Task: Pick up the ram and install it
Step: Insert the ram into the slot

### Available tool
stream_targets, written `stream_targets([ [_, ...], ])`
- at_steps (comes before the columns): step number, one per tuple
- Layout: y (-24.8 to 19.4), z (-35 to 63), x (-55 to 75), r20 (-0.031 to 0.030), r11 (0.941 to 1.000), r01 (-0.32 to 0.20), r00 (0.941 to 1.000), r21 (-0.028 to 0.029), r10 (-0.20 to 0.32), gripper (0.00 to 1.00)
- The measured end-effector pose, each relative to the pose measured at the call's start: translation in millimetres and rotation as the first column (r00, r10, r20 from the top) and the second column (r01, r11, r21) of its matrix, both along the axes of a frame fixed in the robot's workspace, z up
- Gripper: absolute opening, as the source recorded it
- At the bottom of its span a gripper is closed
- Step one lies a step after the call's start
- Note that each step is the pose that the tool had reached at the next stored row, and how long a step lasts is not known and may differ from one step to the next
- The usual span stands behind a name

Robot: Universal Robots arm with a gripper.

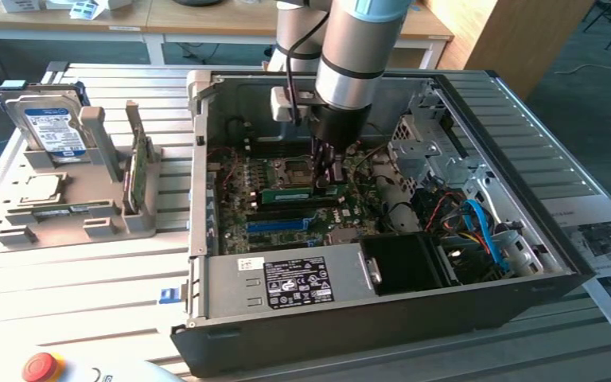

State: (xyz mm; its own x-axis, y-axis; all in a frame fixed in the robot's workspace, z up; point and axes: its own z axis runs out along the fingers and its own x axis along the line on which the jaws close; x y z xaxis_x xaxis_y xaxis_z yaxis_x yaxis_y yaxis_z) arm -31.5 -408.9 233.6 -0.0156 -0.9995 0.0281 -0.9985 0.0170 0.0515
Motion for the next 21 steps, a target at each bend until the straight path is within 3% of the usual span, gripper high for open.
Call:
stream_targets([
  [7, 2.2, -0.1, -3.7, 0.0, 1.0, 0.0, 1.0, 0.0001, 0.0, 0.12],
  [21, 2.3, -0.1, -5.5, 0.0001, 1.0, 0.0, 1.0, 0.0009, 0.0, 0.12],
])
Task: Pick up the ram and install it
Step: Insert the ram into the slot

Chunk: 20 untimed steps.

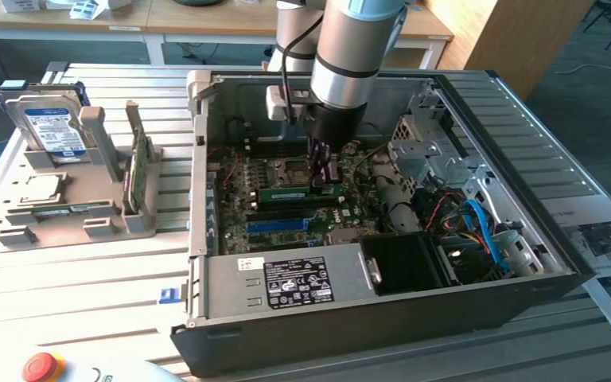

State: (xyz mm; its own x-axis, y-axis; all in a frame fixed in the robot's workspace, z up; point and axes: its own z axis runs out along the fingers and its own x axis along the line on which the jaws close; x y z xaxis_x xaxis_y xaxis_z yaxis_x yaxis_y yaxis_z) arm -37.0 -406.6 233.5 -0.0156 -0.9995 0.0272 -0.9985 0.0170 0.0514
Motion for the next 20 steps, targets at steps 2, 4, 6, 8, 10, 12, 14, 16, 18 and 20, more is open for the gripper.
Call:
stream_targets([
  [2, 0.0, 0.0, 0.0, 0.0004, 1.0, 0.0, 1.0, 0.0025, 0.0, 0.12],
  [4, 0.1, -0.1, 0.0, 0.0006, 1.0, 0.0, 1.0, 0.0052, 0.0, 0.12],
  [6, 0.1, -0.1, 0.0, 0.0006, 1.0, 0.0, 1.0, 0.0057, 0.0, 0.12],
  [8, 0.0, 0.0, 0.0, 0.0006, 1.0, 0.0, 1.0, 0.0055, 0.0, 0.12],
  [10, -0.3, 0.0, 0.0, 0.0005, 1.0, 0.0, 1.0, 0.0059, 0.0, 0.12],
  [12, -0.7, 0.0, 0.0, 0.0005, 1.0, 0.0, 1.0, 0.0065, 0.0, 0.12],
  [14, -1.0, 0.0, 0.0, 0.0005, 1.0, 0.0, 1.0, 0.0069, 0.0, 0.12],
  [16, -1.0, 0.0, 0.0, 0.0005, 1.0, 0.0, 1.0, 0.0069, 0.0, 0.12],
  [18, -1.0, 0.0, 0.0, 0.001, 1.0, 0.0, 1.0, 0.0076, 0.0, 0.12],
  [20, -1.1, 0.0, 0.0, 0.0028, 0.9999, 0.0, 1.0, 0.0102, 0.0, 0.12],
])
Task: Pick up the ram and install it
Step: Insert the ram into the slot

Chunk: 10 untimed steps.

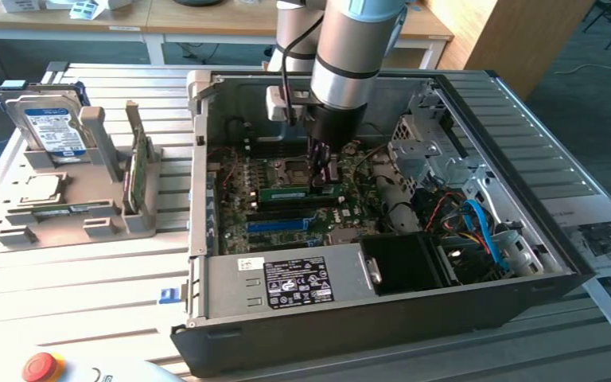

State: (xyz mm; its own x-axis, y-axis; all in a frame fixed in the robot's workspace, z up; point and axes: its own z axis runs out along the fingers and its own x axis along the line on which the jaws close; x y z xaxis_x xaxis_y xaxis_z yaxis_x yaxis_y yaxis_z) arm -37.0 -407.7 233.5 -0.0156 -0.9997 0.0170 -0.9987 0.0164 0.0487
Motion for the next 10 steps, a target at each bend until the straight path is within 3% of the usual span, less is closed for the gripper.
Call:
stream_targets([
  [10, -0.3, -0.1, 0.0, 0.0006, 1.0, 0.0, 1.0, 0.0037, 0.0, 0.12],
])
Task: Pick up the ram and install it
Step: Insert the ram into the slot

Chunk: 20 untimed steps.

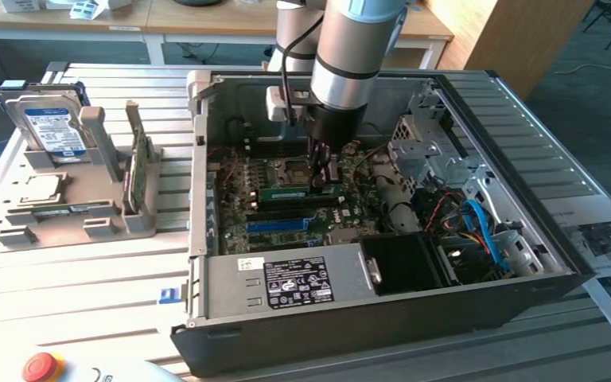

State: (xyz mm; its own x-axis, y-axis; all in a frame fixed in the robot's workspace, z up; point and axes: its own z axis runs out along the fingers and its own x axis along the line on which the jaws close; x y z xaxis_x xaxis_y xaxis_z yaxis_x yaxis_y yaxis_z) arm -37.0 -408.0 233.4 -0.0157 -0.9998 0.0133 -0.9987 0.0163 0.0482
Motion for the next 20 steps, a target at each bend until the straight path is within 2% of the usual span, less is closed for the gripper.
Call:
stream_targets([
  [2, -0.1, 0.1, 0.0, -0.0001, 1.0, 0.0, 1.0, 0.0007, 0.0, 0.12],
  [5, -0.1, 0.0, 0.0, 0.0004, 1.0, 0.0, 1.0, 0.0047, 0.0, 0.12],
  [20, -2.3, 0.0, 0.0, 0.0003, 1.0, 0.0, 1.0, 0.0051, 0.0, 0.12],
])
